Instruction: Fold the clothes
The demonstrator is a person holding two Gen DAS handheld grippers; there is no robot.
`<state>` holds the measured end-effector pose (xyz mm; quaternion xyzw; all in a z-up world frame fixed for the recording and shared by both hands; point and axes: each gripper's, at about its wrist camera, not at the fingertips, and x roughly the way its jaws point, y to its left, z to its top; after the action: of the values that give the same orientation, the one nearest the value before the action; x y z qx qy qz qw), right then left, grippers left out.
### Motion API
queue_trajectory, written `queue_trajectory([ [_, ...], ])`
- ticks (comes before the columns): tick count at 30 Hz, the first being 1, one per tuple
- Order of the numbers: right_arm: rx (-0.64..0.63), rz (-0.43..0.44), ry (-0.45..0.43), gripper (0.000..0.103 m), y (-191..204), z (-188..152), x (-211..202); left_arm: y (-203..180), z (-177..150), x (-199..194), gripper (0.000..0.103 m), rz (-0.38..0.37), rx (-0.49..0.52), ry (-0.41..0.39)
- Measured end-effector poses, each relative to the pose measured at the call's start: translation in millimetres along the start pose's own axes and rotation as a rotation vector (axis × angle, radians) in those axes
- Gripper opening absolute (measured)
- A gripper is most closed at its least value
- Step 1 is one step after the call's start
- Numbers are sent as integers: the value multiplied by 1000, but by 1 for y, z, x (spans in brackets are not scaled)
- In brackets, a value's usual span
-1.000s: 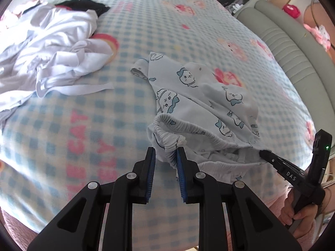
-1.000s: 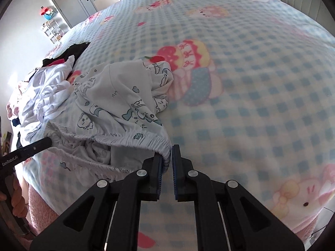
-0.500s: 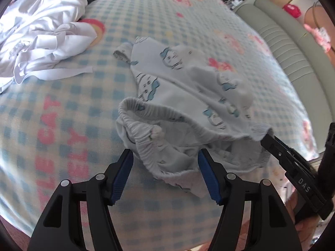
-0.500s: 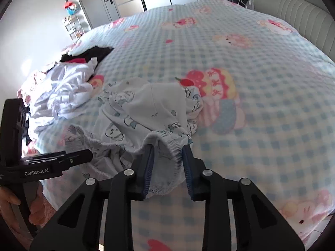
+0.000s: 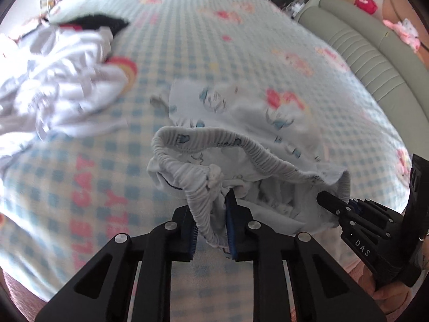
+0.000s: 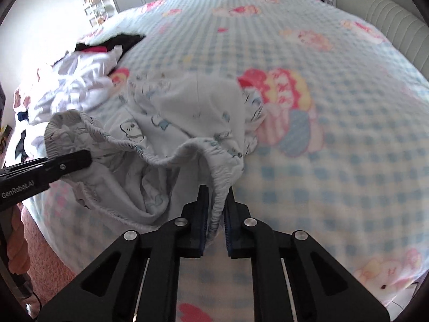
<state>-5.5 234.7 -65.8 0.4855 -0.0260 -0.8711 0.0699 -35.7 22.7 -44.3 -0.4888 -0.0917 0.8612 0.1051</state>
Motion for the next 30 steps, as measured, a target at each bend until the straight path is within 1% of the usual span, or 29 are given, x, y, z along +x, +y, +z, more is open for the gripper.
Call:
queue_trajectory([
  [4,37,37,-96,9,-2,11,-37,1,17,-31,18,-9,12,-89],
  [8,57,75,-173,9,3,20,-66,4,34,-46,18,-35,0,-134],
  [13,24,128,-213,9,10,29,-87,0,37,-73,18,-89,24,-188],
  [14,1,138,-207,9,13,30,-87,-2,37,-74,18,-92,30,-191],
  [16,-35,111,-170,9,17,29,-76,-3,36,-70,18,-81,37,-176],
  [18,-24,87,-115,9,15,25,-60,-4,32,-66,18,-80,45,-164],
  [21,21,119,-47,9,7,15,-37,-10,23,-64,18,-107,80,-174],
  [25,15,67,40,9,4,3,-7,-11,17,-51,19,-130,75,-132],
  [28,28,68,60,9,-1,-3,2,-5,14,-37,19,-130,46,-82],
  [30,33,64,59,9,-4,-5,3,-2,10,-29,19,-111,45,-52],
])
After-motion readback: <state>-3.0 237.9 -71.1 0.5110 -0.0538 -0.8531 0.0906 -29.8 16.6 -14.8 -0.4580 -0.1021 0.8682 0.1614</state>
